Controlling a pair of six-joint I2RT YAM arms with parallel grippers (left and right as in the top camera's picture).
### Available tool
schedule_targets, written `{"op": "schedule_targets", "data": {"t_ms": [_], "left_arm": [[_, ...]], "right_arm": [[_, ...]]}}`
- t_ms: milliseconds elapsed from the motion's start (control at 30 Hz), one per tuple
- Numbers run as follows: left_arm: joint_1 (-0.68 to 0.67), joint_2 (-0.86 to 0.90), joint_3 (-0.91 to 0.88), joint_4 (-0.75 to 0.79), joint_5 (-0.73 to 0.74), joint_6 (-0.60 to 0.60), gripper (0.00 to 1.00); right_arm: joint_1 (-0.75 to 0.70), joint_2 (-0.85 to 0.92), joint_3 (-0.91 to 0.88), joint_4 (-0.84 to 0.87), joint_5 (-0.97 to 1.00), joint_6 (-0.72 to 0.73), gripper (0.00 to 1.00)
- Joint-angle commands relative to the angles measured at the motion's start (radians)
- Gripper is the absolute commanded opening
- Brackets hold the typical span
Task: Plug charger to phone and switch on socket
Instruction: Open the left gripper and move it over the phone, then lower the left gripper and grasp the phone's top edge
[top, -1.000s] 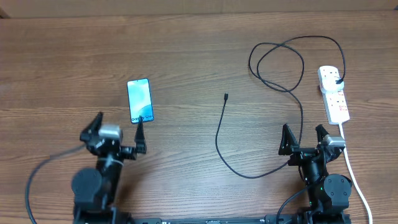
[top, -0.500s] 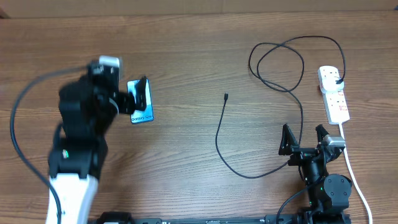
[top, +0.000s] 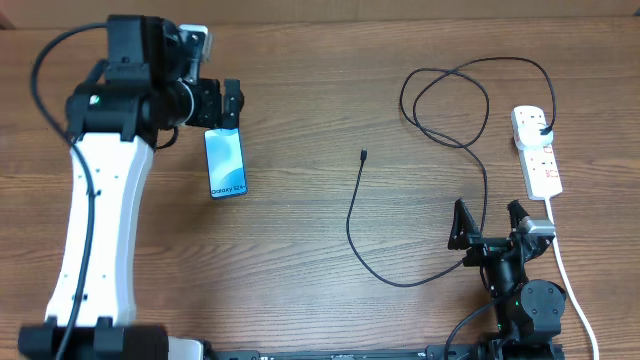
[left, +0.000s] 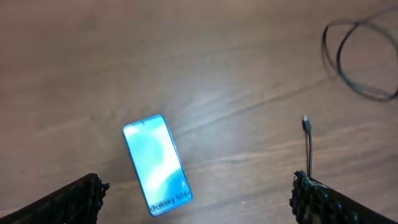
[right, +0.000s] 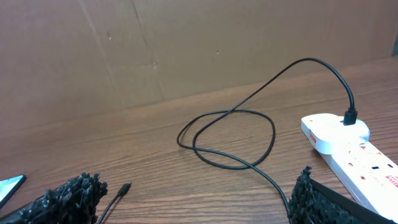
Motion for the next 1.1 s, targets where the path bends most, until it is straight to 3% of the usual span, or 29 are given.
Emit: {"op": "schedule_targets", "data": {"t_ms": [0,100,433,1067], "left_arm": [[0.004,0.072,0.026,-0.017,0.037,-0.006,1.00],[0.004,0.137,0.026,-0.022,0.010,-0.035,0.99],[0.004,0.318,0.026,-0.022,-0.126,-0.305,1.00],[0.015,0.548,0.026,-0.050,-0.247,-0.237,0.99]], "right_arm": [[0.006,-0.010,-0.005,0.006,-0.001,0.002,0.99],[0.006,-0.010,-0.005,0.006,-0.001,0.002,1.00],[0.006,-0.010,-0.005,0.006,-0.001,0.002,1.00],[0.006,-0.010,-0.005,0.006,-0.001,0.002,1.00]]}}
